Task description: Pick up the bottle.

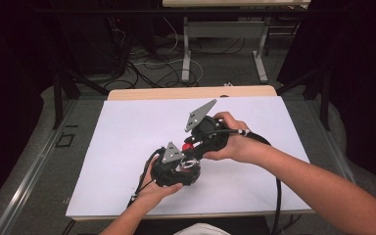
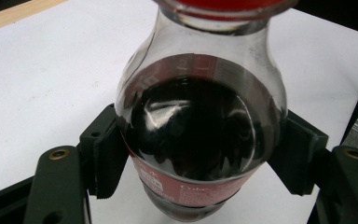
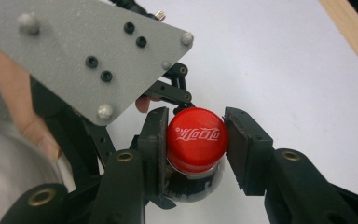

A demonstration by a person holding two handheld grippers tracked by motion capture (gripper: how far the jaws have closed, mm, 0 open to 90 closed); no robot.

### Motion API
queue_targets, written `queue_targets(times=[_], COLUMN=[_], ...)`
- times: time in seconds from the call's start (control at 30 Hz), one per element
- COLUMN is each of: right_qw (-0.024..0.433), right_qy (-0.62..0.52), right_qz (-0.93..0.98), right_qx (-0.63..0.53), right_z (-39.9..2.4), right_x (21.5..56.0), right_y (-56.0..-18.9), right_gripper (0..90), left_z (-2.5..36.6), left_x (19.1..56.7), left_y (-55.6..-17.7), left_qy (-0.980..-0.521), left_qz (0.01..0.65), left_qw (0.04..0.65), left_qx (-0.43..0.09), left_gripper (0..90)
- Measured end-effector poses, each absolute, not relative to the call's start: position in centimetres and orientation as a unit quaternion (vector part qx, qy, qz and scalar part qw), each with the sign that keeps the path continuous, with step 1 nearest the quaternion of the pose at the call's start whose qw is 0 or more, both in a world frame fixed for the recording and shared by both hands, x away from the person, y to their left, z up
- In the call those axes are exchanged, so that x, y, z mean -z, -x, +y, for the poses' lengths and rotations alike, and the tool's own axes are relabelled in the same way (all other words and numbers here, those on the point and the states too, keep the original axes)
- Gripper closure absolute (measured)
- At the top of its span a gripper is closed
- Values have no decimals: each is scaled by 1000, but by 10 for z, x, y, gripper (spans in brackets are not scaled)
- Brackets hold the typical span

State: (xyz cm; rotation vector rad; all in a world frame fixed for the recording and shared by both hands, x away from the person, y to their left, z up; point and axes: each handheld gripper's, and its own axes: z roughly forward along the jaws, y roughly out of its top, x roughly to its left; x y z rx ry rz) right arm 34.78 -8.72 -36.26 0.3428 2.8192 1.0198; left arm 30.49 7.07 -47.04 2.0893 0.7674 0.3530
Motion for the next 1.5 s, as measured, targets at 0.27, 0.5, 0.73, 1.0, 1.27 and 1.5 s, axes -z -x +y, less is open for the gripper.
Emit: queue_targets(times=[0.27, 0.5, 0.73, 1.0, 1.27, 1.5], right_qw=[15, -3, 2, 19, 54, 55], right_qy=[-1, 112, 129, -42, -86, -84], right_qz=[945, 944, 941, 935, 935, 936], right_qx=[-325, -310, -314, -353, -339, -338], right_z=[-89, -89, -90, -95, -92, -85], right_x=[356, 354, 354, 355, 361, 362], right_y=[-367, -373, -375, -363, -352, -349], right_gripper=[608, 608, 577, 428, 503, 509], left_z=[70, 67, 69, 76, 75, 74], left_x=[469, 470, 470, 468, 469, 469], left_y=[-302, -300, -302, -305, -306, -305], left_qy=[-839, -842, -842, -833, -831, -834], left_qz=[298, 285, 289, 311, 319, 315], left_qw=[437, 437, 437, 436, 435, 431], left_qx=[-131, -135, -129, -137, -139, -137], left_gripper=[299, 299, 299, 299, 299, 299])
